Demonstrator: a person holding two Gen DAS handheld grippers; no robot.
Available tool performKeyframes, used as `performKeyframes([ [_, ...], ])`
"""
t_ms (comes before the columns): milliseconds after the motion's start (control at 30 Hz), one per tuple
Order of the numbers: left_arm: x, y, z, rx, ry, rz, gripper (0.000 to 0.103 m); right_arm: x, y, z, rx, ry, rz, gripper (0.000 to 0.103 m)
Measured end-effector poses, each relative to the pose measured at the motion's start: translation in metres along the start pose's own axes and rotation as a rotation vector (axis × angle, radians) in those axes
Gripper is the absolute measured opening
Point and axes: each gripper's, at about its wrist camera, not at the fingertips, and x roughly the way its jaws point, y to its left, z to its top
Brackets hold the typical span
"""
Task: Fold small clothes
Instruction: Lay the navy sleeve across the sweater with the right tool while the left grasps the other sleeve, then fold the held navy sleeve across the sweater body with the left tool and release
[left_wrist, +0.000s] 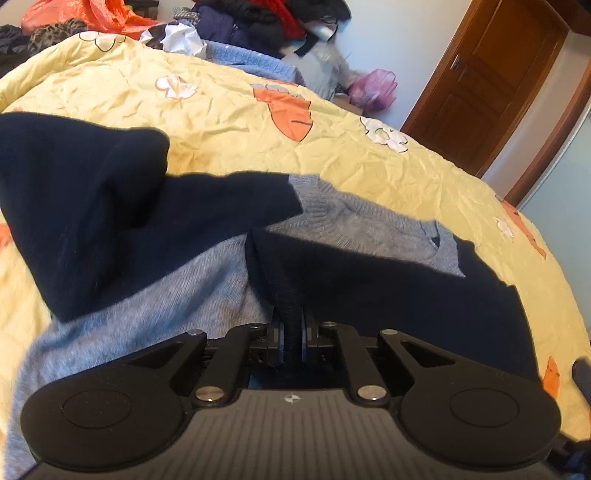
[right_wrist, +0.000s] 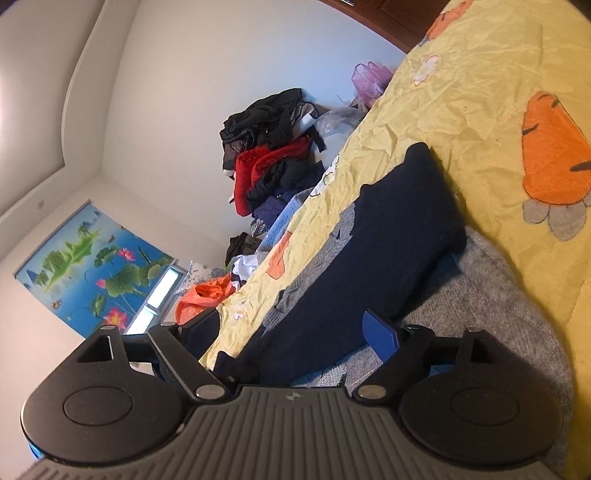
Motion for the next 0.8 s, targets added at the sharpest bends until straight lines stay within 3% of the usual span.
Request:
performKeyframes([
  [233,0.000,0.001,-0.018,0.026,-0.090,-0.025,0.008,-0.002,0.005,0.002,-0.016,0.004,-0.040,0.085],
  [300,-0.002,0.005,-0.021,0.021,-0.106,-0.044,0.008,-0.011,0.018,0.006,-0.039,-0.071,-0.076,0.088],
  [400,-0.001,0.010,-0.020,-0.004,-0.104,-0.065,0.009,-0.015,0.040,0.026,-0.111,-0.166,-0.053,0.102],
  [467,-0.001,0.012,-0.020,-0.011,-0.104,-0.074,0.009,0.005,0.050,0.041,-0.211,-0.136,-0.090,0.102],
  [600,-0.001,0.018,-0.020,-0.042,-0.101,-0.098,0.009,0.072,0.040,0.050,-0.341,0.050,-0.395,0.100],
  [800,-0.003,0.031,-0.018,-0.097,-0.084,-0.163,0.011,0.084,0.031,0.038,-0.436,0.037,-0.435,0.101],
])
